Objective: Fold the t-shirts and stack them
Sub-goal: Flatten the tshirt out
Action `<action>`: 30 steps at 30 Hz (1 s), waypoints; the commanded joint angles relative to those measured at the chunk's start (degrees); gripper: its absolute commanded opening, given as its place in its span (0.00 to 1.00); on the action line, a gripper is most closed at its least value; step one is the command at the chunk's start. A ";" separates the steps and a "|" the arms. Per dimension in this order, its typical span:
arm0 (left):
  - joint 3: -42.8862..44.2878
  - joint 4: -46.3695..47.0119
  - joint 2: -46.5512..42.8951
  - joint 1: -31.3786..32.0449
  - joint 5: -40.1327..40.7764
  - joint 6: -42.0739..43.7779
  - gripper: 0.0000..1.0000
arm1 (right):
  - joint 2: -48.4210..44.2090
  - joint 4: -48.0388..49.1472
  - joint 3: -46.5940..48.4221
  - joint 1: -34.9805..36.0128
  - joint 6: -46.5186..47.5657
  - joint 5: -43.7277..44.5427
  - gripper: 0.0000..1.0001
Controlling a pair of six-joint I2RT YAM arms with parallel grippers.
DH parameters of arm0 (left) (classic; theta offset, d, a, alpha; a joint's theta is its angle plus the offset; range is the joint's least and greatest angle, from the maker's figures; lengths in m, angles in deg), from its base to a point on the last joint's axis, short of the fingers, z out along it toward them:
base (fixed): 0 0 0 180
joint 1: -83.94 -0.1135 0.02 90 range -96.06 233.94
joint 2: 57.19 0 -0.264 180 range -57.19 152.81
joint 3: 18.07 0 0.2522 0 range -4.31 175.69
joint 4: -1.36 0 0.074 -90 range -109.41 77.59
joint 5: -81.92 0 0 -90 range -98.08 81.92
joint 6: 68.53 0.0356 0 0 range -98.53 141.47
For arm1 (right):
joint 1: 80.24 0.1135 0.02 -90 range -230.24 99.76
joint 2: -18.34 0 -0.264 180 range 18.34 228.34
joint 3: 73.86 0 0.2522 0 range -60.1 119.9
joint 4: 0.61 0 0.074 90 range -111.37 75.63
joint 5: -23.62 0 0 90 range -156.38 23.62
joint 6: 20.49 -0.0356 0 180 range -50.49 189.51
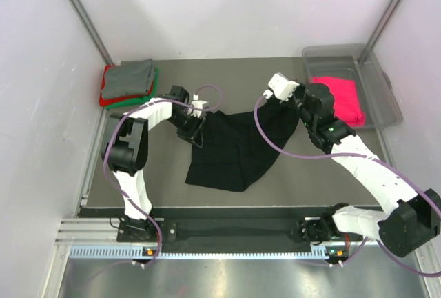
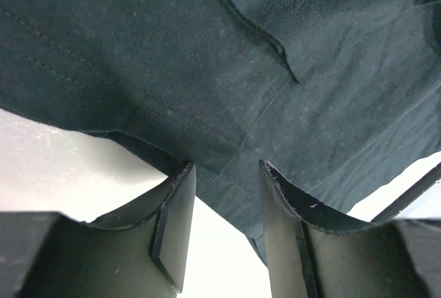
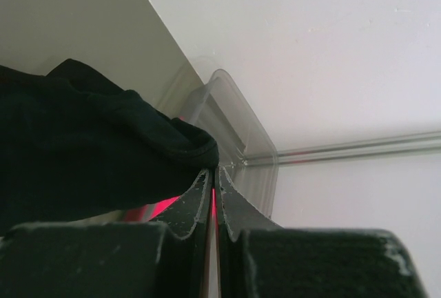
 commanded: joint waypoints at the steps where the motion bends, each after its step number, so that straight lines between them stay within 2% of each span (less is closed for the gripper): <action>1: 2.67 -1.97 1.98 0.17 -0.40 1.11 0.47 | -1.17 3.32 -0.35 0.15 0.23 0.27 0.00; 5: 4.51 -3.20 3.65 0.08 -0.05 1.20 0.46 | -1.44 3.67 -1.14 0.07 0.49 0.53 0.00; 9: 4.69 -3.03 3.39 0.17 0.39 1.02 0.40 | -1.79 4.02 -1.93 -0.02 0.58 0.53 0.00; 14: 3.56 -2.67 3.04 0.35 0.65 1.20 0.39 | -1.88 4.46 -2.46 0.07 0.06 0.53 0.00; 15: 3.29 -2.59 2.95 0.52 0.91 1.20 0.37 | -1.96 4.38 -2.46 0.07 -0.03 0.53 0.00; 19: 1.36 -0.48 1.90 4.72 8.10 1.19 0.31 | -2.05 4.37 -2.29 0.07 -0.38 0.45 0.00; 24: 1.79 -0.56 2.25 7.64 12.69 1.28 0.20 | -2.40 4.38 -2.81 0.07 -0.56 0.62 0.00; 26: 1.88 -0.39 2.25 7.55 14.26 0.85 0.13 | -2.75 4.38 -3.08 0.07 -0.65 0.71 0.00; 28: 1.79 -0.30 1.72 7.55 15.06 0.58 0.02 | -2.84 4.46 -3.34 0.15 -0.47 0.80 0.00; 30: 2.06 -0.21 -0.29 7.47 16.29 0.75 0.00 | -3.19 4.38 -3.69 -0.02 -0.39 0.80 0.00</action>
